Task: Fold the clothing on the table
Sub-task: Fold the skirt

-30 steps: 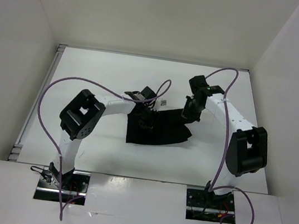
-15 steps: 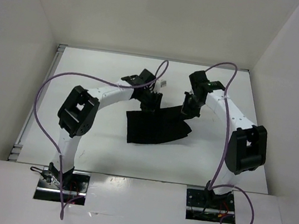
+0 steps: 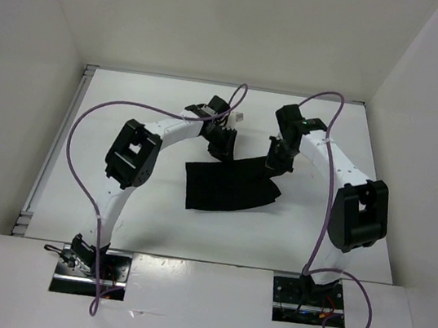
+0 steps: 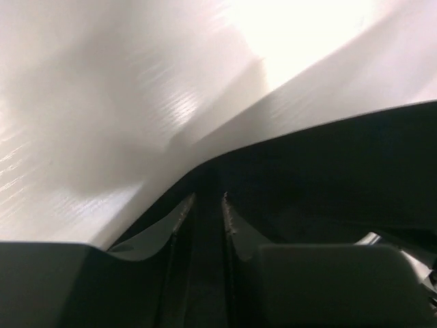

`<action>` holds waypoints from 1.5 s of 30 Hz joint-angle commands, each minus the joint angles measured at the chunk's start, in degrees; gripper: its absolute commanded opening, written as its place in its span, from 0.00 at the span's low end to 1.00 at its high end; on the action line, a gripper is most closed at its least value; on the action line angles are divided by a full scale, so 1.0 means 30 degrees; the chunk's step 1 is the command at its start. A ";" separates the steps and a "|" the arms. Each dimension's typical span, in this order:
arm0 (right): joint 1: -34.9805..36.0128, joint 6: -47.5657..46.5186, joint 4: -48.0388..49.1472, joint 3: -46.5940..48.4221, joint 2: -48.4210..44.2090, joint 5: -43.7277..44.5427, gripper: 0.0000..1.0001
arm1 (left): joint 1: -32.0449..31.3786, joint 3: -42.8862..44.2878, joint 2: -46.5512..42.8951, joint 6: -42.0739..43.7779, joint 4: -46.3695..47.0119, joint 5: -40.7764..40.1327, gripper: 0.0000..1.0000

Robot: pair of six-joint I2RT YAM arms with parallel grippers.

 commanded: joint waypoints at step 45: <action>0.3605 -0.1693 -0.0776 0.6794 0.4013 -0.3338 0.00 | 0.4345 -0.4300 -0.6926 -0.0295 -0.0365 -0.2350 0.24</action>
